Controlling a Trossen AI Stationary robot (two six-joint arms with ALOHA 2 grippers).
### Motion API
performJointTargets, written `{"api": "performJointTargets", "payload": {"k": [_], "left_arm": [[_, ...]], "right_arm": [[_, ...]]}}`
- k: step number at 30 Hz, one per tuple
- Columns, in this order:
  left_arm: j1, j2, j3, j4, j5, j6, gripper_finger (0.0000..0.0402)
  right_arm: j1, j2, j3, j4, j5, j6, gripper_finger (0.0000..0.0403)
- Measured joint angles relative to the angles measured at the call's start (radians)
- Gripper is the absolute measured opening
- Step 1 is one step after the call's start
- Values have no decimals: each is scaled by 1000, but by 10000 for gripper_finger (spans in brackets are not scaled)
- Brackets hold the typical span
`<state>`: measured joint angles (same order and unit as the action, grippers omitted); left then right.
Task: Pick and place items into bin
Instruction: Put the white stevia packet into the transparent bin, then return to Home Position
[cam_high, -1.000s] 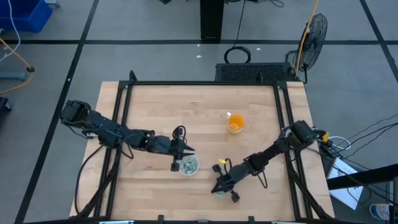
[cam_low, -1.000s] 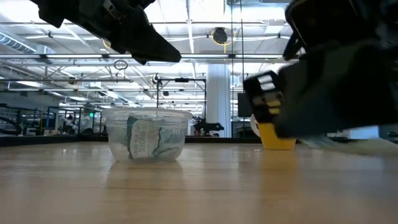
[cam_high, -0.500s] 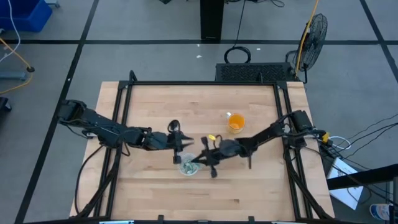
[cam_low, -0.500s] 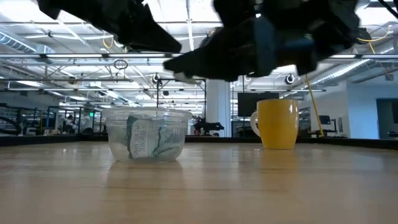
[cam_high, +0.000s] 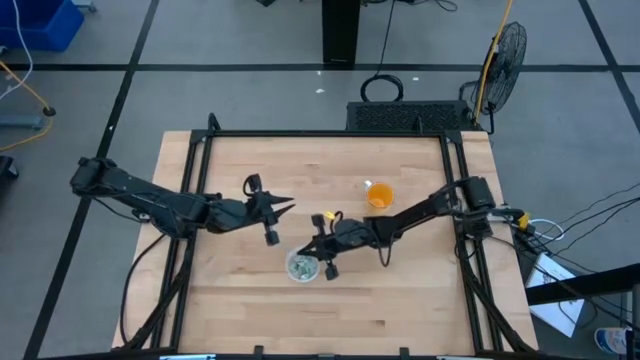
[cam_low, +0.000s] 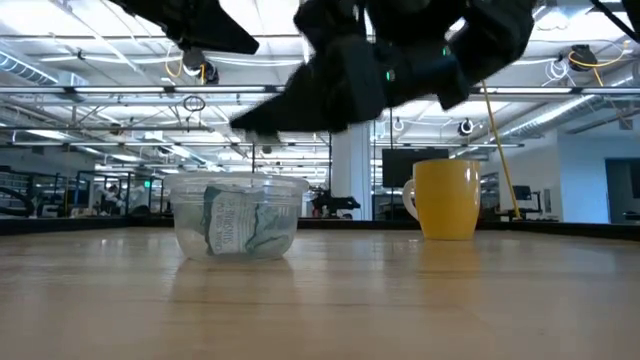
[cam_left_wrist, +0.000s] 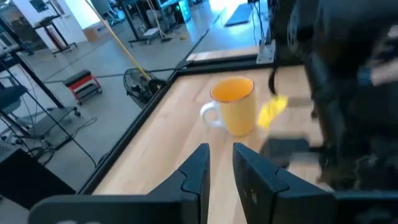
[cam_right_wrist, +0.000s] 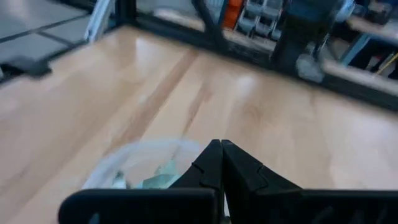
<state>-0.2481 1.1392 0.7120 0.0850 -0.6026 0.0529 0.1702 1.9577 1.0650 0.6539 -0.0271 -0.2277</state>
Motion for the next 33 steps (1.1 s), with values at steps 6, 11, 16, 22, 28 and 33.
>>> {"api": "performJointTargets", "payload": {"k": [6,11,16,22,28,33], "left_arm": [[0,-1,0,-18,0,-10,76],[0,-1,0,-17,0,-10,76],[-1,-1,0,-46,1,-10,76],[-1,-1,0,-60,2,-13,76],[-1,-3,0,-86,0,7,76],[-3,-74,0,-191,-37,-43,76]], "right_arm": [[20,104,19,53,15,-9,0],[22,153,41,85,79,-16,0],[13,153,43,65,78,3,21],[13,139,43,75,79,6,77],[15,76,43,66,78,-29,115],[15,-56,40,-95,79,-44,123]]}}
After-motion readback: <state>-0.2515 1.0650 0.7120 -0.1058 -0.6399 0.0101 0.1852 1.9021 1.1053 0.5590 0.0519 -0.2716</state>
